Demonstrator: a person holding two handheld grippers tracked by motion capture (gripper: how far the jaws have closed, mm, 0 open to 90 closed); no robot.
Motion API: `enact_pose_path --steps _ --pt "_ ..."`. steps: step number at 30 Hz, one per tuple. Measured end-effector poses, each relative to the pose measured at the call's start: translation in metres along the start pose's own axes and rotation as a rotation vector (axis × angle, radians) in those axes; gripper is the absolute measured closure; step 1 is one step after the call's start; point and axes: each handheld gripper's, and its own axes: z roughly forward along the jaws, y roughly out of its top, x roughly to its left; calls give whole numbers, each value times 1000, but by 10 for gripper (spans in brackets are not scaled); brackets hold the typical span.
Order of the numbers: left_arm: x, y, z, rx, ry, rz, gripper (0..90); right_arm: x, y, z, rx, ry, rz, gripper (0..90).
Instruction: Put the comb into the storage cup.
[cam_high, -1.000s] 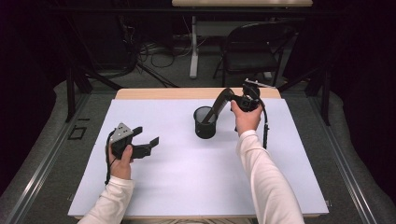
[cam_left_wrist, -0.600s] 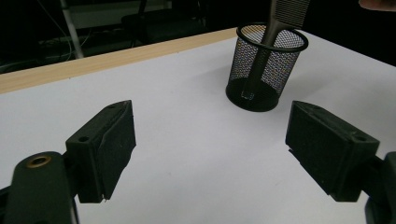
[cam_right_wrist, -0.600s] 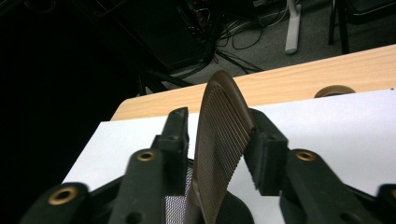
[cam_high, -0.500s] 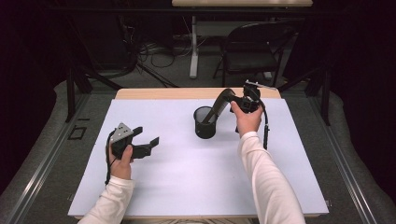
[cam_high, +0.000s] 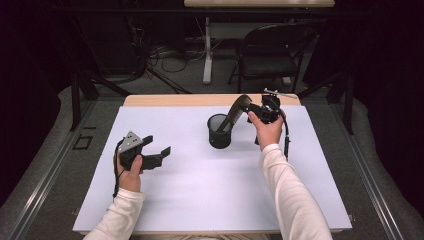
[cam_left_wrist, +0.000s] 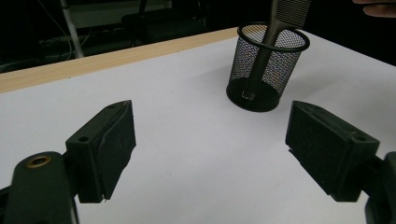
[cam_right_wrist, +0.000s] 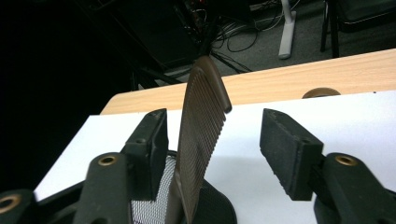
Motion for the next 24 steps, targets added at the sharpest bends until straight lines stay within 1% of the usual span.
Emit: enact_pose_path --steps 2,5,8,12,14,16,19,22,24 --pt "0 0 0 2 2 1 162 0 -1 0 11 3 -18 403" --pt "1 0 0 3 3 1 162 2 -2 -2 24 -1 -71 407" --pt "0 0 0 3 2 1 162 4 -5 -3 7 -7 -101 408" --pt "1 0 0 3 4 -1 162 6 -8 -5 13 -5 -121 411" --pt "1 0 0 3 4 0 162 7 -9 -6 6 -12 -130 424" --pt "1 0 0 2 5 0 162 7 -10 -7 12 -22 -150 424" --pt "1 0 0 2 4 0 162 6 -12 -9 22 -23 -164 418" --pt "1 0 0 2 4 0 162 6 -13 -12 32 -32 -197 402" --pt "1 0 1 2 4 -2 162 6 -14 -14 25 -33 -209 395"
